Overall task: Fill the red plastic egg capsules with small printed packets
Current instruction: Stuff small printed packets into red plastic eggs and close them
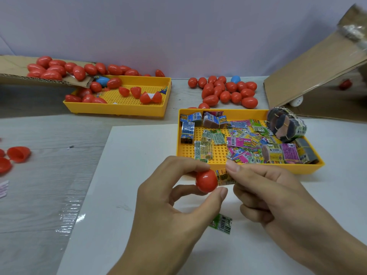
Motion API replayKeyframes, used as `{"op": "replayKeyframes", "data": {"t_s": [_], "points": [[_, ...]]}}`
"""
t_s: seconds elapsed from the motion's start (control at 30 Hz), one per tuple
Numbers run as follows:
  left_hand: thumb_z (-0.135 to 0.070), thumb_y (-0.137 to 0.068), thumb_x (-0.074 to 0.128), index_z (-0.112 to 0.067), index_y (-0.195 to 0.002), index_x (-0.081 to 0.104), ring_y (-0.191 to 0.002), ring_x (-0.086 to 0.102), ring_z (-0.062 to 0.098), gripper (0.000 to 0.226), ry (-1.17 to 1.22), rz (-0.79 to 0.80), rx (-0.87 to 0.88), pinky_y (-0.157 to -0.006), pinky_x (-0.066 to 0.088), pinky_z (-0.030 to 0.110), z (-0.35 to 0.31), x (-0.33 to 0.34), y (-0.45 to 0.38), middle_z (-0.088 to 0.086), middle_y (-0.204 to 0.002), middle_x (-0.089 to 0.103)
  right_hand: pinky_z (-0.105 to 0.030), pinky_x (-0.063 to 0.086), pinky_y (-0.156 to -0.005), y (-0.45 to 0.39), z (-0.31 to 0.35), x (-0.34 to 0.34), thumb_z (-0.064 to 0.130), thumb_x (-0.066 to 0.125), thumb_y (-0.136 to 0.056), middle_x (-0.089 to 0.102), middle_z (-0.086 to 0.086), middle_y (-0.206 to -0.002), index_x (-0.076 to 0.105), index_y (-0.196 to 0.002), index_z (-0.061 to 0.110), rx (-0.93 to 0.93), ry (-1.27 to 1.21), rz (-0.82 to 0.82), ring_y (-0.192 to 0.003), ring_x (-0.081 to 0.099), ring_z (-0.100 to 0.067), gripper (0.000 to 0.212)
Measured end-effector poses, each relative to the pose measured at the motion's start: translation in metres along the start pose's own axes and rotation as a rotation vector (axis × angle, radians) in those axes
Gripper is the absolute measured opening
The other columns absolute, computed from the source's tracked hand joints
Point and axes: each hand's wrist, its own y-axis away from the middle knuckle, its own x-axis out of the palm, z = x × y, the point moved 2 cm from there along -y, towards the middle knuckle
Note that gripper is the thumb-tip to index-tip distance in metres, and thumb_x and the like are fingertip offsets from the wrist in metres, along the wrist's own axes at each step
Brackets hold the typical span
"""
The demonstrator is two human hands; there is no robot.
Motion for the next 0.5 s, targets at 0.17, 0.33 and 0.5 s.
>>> {"op": "replayKeyframes", "data": {"t_s": [0.17, 0.33, 0.5], "points": [[-0.029, -0.071, 0.082, -0.028, -0.096, 0.069, -0.096, 0.067, 0.015, 0.028, -0.007, -0.002, 0.016, -0.069, 0.057, 0.018, 0.0005, 0.0010, -0.0001, -0.011, -0.096, 0.067, -0.017, 0.019, -0.036, -0.0004, -0.0002, 0.0000, 0.042, 0.071, -0.071, 0.018, -0.002, -0.055, 0.060, -0.047, 0.019, -0.038, 0.052, -0.058, -0.045, 0.013, -0.012, 0.035], [-0.033, -0.072, 0.079, -0.024, -0.094, 0.069, -0.093, 0.067, 0.016, 0.026, -0.023, -0.019, 0.029, -0.067, 0.056, 0.017, 0.0012, 0.0027, 0.0014, -0.011, -0.092, 0.066, -0.017, 0.022, -0.037, 0.0009, -0.0004, 0.0022, 0.047, 0.069, -0.070, 0.022, 0.001, -0.050, 0.065, -0.048, 0.024, -0.099, 0.131, -0.087, -0.041, 0.017, -0.012, 0.033], [-0.031, -0.072, 0.076, -0.021, -0.089, 0.067, -0.091, 0.067, 0.016, 0.022, -0.052, -0.069, -0.001, -0.066, 0.057, 0.017, 0.0063, 0.0034, 0.0033, -0.008, -0.087, 0.066, -0.019, 0.021, -0.038, 0.0012, -0.0046, 0.0059, 0.048, 0.071, -0.073, 0.033, 0.012, -0.045, 0.068, -0.052, 0.027, -0.140, 0.154, -0.059, -0.042, 0.018, -0.012, 0.030]]}}
